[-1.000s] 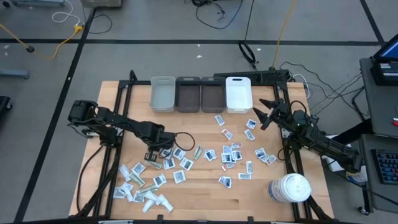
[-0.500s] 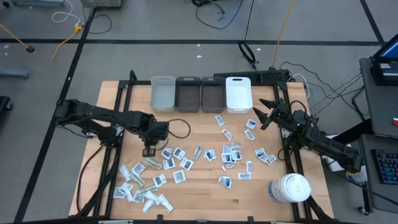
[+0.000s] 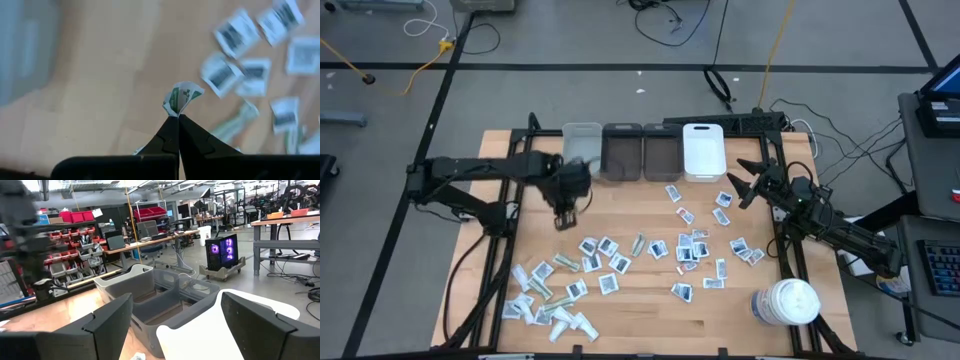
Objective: Pick & Place First Aid Supplies
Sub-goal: Put the bandage into the gray bin
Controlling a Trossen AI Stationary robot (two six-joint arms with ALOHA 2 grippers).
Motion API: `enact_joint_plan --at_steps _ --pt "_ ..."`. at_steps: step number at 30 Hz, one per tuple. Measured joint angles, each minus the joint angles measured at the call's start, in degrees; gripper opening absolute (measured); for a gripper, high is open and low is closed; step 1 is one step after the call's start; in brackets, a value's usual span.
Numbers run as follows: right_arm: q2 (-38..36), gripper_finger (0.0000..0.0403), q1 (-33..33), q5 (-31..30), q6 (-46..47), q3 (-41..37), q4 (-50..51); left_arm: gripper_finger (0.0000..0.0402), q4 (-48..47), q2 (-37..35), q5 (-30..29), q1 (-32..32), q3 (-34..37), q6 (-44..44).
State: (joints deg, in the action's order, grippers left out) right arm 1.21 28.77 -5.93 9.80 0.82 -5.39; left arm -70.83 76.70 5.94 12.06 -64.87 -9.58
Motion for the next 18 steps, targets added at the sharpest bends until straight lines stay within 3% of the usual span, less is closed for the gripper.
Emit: enact_joint_plan --at_steps 11,18 --pt "0.0 0.0297 0.0 0.0 0.0 0.0 0.0 0.0 -0.2 12.8 0.0 24.1 -10.1 2.3" --pt "0.0 0.0297 0.0 0.0 0.0 0.0 0.0 0.0 -0.1 22.4 -0.1 33.5 -19.2 3.2"
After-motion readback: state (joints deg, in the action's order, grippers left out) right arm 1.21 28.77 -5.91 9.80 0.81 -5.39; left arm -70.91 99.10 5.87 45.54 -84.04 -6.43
